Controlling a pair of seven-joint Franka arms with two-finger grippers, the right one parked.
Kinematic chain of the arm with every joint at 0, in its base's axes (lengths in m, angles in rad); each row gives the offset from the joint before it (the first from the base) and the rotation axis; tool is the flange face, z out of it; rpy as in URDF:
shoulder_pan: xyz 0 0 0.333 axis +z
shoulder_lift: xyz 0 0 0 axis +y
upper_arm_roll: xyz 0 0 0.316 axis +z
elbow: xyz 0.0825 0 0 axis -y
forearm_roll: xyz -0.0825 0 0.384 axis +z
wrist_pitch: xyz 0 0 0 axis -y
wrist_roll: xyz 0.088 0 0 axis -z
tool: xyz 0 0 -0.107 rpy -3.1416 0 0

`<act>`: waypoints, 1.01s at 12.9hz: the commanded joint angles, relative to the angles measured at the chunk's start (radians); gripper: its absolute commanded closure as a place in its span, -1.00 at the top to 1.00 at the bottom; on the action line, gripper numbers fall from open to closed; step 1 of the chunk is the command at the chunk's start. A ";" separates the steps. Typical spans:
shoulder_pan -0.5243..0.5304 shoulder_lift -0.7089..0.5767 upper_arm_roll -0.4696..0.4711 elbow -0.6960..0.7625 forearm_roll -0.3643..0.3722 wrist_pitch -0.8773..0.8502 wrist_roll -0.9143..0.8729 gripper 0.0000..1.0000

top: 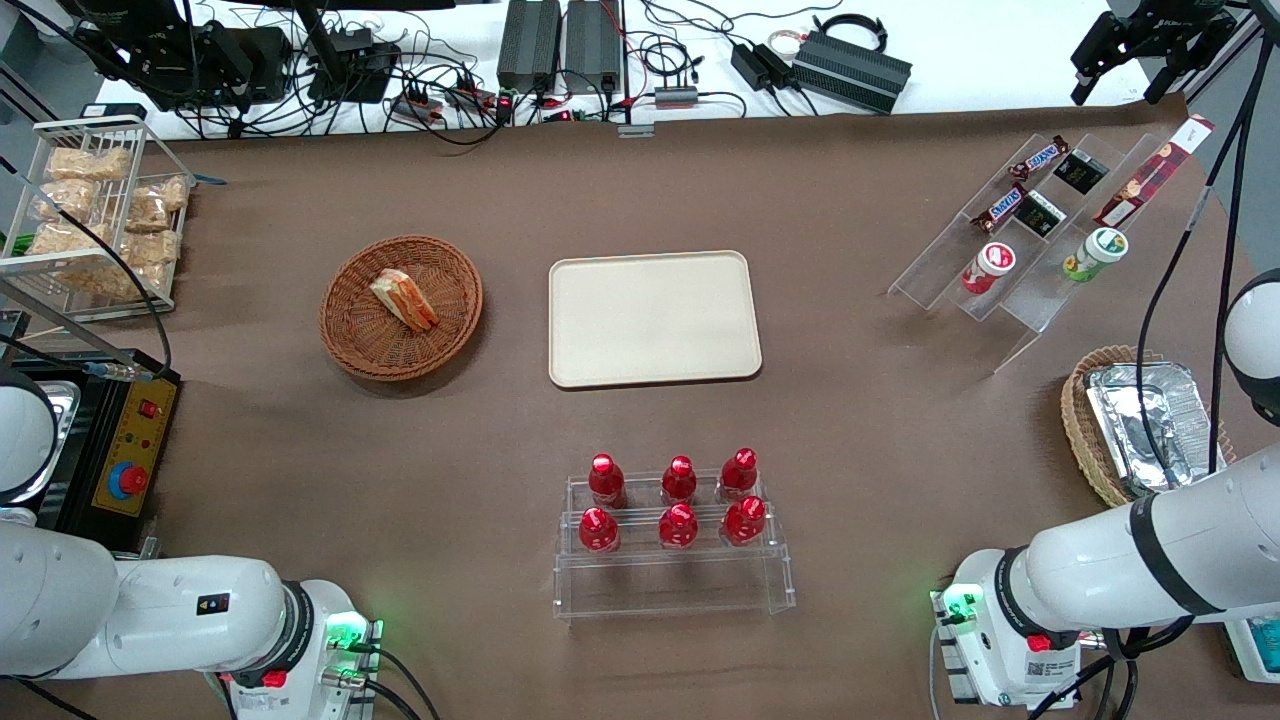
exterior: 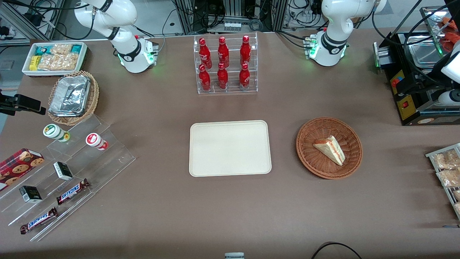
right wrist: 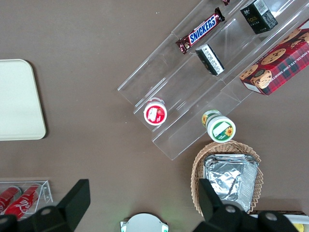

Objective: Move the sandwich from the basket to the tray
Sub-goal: 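Move the left gripper over the wicker basket above the sandwich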

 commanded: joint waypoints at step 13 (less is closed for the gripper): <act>-0.058 -0.013 -0.018 -0.551 -0.013 0.576 -0.561 1.00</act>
